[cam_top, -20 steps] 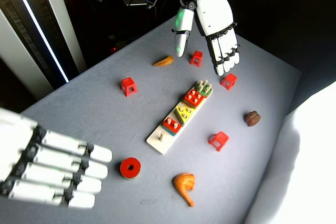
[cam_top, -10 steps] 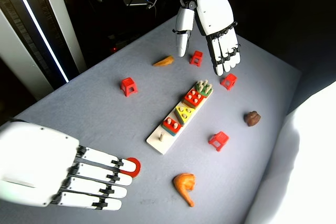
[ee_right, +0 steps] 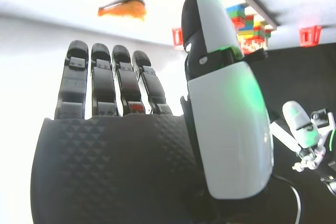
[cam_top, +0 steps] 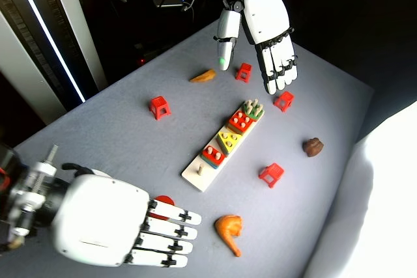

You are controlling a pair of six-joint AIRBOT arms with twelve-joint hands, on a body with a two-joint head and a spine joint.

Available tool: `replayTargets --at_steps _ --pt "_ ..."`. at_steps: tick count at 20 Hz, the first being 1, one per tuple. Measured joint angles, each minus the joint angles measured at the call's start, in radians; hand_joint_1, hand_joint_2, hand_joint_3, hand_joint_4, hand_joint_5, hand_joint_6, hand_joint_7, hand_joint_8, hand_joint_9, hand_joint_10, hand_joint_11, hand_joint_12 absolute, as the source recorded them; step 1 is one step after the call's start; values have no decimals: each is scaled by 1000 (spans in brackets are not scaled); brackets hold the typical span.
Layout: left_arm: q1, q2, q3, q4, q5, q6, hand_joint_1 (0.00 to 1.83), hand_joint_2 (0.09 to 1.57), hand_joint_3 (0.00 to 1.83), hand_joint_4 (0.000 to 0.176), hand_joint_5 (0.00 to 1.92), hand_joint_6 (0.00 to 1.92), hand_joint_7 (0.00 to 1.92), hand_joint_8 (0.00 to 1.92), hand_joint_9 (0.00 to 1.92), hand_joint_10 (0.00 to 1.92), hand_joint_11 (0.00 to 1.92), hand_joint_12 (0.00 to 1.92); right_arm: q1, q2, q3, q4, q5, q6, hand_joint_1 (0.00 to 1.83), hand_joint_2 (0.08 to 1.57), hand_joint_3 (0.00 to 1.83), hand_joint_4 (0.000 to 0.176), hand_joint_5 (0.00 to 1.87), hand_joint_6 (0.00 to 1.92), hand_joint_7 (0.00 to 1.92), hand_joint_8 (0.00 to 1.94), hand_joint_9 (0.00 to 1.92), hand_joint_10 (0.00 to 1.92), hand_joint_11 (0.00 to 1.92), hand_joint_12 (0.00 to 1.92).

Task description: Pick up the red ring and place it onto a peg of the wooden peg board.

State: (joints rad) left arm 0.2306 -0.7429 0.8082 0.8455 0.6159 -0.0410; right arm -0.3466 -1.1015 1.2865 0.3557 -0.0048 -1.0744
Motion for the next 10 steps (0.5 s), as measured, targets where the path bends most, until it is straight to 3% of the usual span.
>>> replayTargets --at_steps 10 --pt "-10 -9 0 0 -1 0 0 1167 0 0 98 5 87 7 57 7 18 27 -3 -76 64 -53 -71 0 1135 1121 4 0 0 0 0 0 0 0 0 0"
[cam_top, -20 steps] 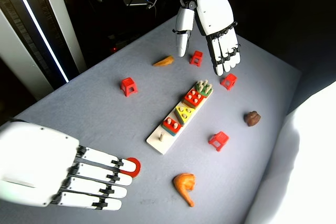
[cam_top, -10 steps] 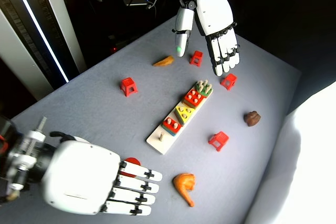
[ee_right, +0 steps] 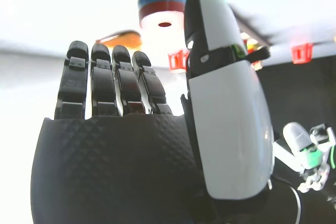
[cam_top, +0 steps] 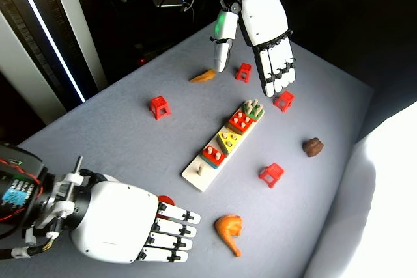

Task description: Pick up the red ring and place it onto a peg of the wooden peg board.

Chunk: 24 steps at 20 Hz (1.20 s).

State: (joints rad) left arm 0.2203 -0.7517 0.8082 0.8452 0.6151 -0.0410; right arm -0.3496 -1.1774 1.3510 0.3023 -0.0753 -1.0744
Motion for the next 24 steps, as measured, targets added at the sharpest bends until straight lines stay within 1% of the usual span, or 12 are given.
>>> replayTargets --at_steps 7,14,15,16,17,18,19,20,21,22,23,24 --pt "8 0 0 1 0 0 0 1174 0 0 116 9 105 10 69 9 22 39 -18 -38 25 -52 -4 0 1101 1121 1 0 0 0 0 0 0 0 0 0" --pt "9 0 0 0 0 0 0 1192 6 0 136 11 122 11 90 12 33 61 -29 -47 34 -60 11 0 1203 1131 3 0 0 0 0 0 0 0 14 7" --pt "8 0 0 0 0 0 0 1214 0 0 147 4 134 9 104 5 0 162 -29 -47 34 -61 13 0 1211 1141 7 0 0 0 0 0 0 0 23 12" --pt "8 0 0 0 -1 0 0 1226 1 0 124 2 127 4 93 2 0 126 -29 -47 34 -63 14 0 1172 1171 18 0 0 0 0 0 2 1 30 16" --pt "8 0 0 0 0 0 0 1225 0 0 117 0 113 2 78 1 0 90 -29 -47 34 -63 15 0 1239 1173 6 0 70 9 41 19 46 2 5 189" --pt "8 0 0 0 0 0 0 1216 1 0 154 4 144 4 107 4 0 171 -29 -47 34 -64 18 0 1262 1146 0 0 373 19 366 28 334 25 14 807" --pt "6 0 0 0 0 0 0 1216 1 0 154 4 144 4 107 4 0 171 -29 -47 34 -66 19 0 1262 1146 0 0 373 19 366 28 334 25 14 807" --pt "6 0 0 0 0 0 0 1212 0 0 146 3 129 3 91 4 0 135 -29 -47 34 -68 19 0 1266 1105 0 0 566 26 591 31 557 44 172 973" --pt "6 0 0 0 -1 0 0 1213 1 0 154 3 129 3 88 3 0 145 -29 -48 34 -68 32 0 1250 1100 0 0 759 34 807 32 747 62 350 1045" --pt "6 0 0 0 0 0 0 1215 1 0 161 5 132 4 90 3 0 148 -29 -48 35 -68 54 0 1210 1142 0 0 826 968 946 773 898 51 471 1134" --pt "5 0 0 0 -2 0 0 1212 0 0 152 1 127 1 87 1 0 123 -28 -48 35 -68 69 0 1191 1159 1 22 853 1153 936 980 1060 93 639 1196" --pt "5 0 0 0 -2 0 0 1218 1 0 154 1 135 2 96 3 0 143 -28 -49 34 -68 74 0 1198 1144 0 28 921 1114 959 965 1137 109 710 1228"
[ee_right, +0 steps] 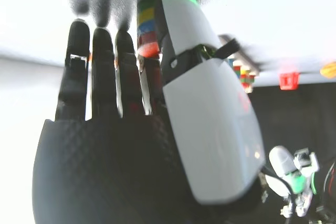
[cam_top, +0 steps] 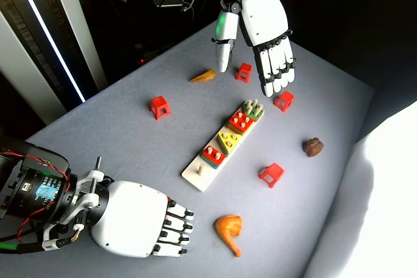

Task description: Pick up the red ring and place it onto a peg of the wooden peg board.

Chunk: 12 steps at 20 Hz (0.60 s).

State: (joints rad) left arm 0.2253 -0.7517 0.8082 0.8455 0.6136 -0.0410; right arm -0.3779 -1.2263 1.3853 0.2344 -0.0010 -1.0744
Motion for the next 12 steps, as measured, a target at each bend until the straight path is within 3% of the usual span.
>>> replayTargets --at_steps 1,2,3,8,12 --pt "0 0 0 0 2 0 0 1220 1 0 149 0 130 1 92 1 0 125 0 0 0 -1 1 0 1202 1136 1 28 931 1108 975 946 1165 101 726 1235" --pt "0 0 0 0 3 0 0 1224 2 0 149 1 127 0 86 1 0 99 0 0 0 -3 2 -1 1336 1114 0 0 942 1028 1022 811 971 985 755 1259" --pt "0 0 0 0 2 0 0 1220 0 0 152 1 130 1 91 2 0 110 0 0 0 -3 2 0 1360 1118 2 0 940 1040 995 843 901 1195 728 1287" --pt "0 0 0 0 0 0 0 1226 0 0 181 0 162 0 121 0 0 160 11 13 -16 0 -21 3 1363 1130 1 0 927 1068 967 896 855 1276 697 1304" --pt "0 0 0 0 0 0 0 1234 3 0 173 0 157 1 117 1 0 162 77 28 -40 -4 -74 1 1364 1131 0 0 920 1058 960 914 861 1284 685 1309"
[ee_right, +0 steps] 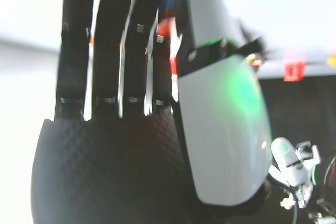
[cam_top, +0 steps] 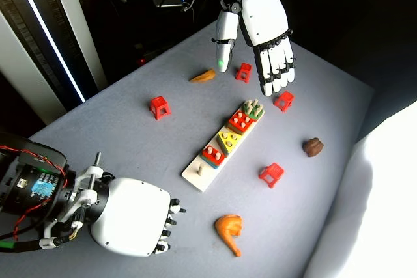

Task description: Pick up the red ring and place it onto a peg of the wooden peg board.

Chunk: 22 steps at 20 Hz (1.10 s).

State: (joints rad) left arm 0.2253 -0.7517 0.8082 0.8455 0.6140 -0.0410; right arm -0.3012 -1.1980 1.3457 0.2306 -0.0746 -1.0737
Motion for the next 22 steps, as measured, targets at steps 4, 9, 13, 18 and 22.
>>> replayTargets --at_steps 4,9,13,18,22 --pt "0 0 0 0 2 0 0 1238 2 0 189 3 168 2 127 2 0 182 68 -2 -17 -38 8 0 1362 1137 0 0 918 1088 950 928 835 1298 673 1324" --pt "0 0 0 0 0 0 0 1237 0 0 162 0 131 2 99 0 0 164 111 -27 -26 -64 -19 -1 1363 1132 1 0 935 1056 954 922 838 1293 662 1307" --pt "0 0 0 0 0 0 0 1221 0 0 153 0 136 2 94 0 0 142 123 -58 -26 -103 -21 0 1362 1137 1 0 925 1068 932 958 836 1301 654 1321" --pt "0 0 0 0 0 0 0 1227 0 0 141 1 128 2 107 2 0 181 123 -115 7 -134 -18 0 1363 1133 0 0 944 1030 940 948 838 1303 673 1335" --pt "0 0 0 0 1 0 0 1232 0 0 145 1 130 2 105 0 0 177 122 -142 39 -138 -10 0 1365 1128 0 0 934 1056 948 917 871 1262 683 1303"
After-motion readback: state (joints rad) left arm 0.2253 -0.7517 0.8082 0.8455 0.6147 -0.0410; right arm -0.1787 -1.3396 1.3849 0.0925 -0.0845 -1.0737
